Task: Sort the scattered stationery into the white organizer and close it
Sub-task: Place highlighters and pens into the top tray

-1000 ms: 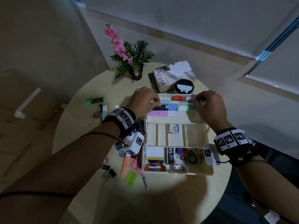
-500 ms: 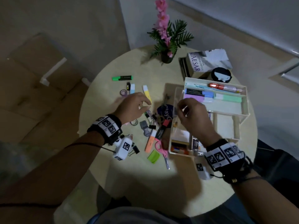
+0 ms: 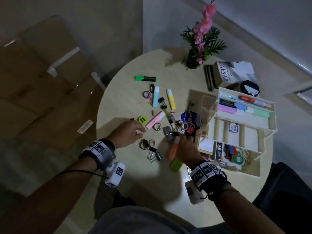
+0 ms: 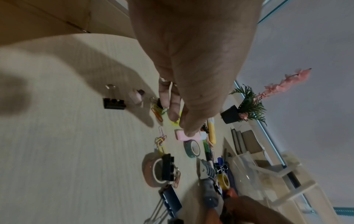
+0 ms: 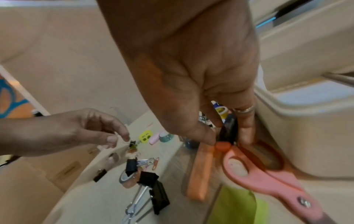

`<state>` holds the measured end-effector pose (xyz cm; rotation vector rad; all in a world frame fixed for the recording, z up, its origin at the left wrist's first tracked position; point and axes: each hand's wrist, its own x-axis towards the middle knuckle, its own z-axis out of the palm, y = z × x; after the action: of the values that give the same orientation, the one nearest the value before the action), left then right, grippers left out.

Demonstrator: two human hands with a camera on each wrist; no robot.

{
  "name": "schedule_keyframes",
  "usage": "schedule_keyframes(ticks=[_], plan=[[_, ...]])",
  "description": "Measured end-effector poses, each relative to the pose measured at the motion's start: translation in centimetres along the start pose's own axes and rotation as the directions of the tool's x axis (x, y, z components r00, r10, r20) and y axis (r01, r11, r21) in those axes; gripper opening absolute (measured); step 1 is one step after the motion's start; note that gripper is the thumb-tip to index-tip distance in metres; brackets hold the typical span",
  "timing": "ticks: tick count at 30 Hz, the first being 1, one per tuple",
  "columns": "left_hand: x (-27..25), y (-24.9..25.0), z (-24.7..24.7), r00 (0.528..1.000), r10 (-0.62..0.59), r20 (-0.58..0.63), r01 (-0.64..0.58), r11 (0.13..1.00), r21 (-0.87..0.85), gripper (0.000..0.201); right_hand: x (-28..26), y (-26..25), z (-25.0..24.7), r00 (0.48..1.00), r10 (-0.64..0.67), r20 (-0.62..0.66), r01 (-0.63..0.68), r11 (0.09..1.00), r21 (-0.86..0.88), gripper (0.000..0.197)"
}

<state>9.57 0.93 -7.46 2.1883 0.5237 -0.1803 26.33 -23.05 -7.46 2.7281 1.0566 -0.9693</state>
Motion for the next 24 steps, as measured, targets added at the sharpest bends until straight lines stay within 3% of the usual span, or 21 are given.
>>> schedule_keyframes(ticks=[3, 9, 14, 19, 24], plan=[[-0.5, -1.0, -0.8, 1.000, 0.008, 0.010, -0.008, 1.000, -0.001, 0.016, 0.0, -0.6, 0.5, 0.996, 0.084, -0.008, -0.084, 0.996, -0.017, 0.047], [-0.4, -2.2, -1.3, 0.999, -0.016, 0.042, 0.017, 1.000, -0.025, 0.021, -1.4, -2.3, 0.6, 0.999, 0.024, -0.031, -0.026, 0.999, -0.048, 0.046], [-0.2, -1.9, -0.8, 0.996, 0.000, 0.090, 0.003, 1.000, -0.029, 0.023, -3.3, -3.7, 1.7, 0.978, -0.016, -0.206, 0.053, 0.984, 0.173, 0.031], [0.1, -1.8, -0.6, 0.992, 0.020, 0.126, -0.018, 1.000, -0.016, 0.021, -4.1, -2.7, 3.0, 0.969, 0.067, -0.239, 0.007, 0.955, 0.297, 0.015], [0.5, -1.6, -0.4, 0.989, 0.017, 0.146, -0.015, 1.000, -0.012, 0.022, -4.4, -1.6, 3.5, 0.958, 0.115, -0.261, -0.029, 0.950, 0.311, 0.008]])
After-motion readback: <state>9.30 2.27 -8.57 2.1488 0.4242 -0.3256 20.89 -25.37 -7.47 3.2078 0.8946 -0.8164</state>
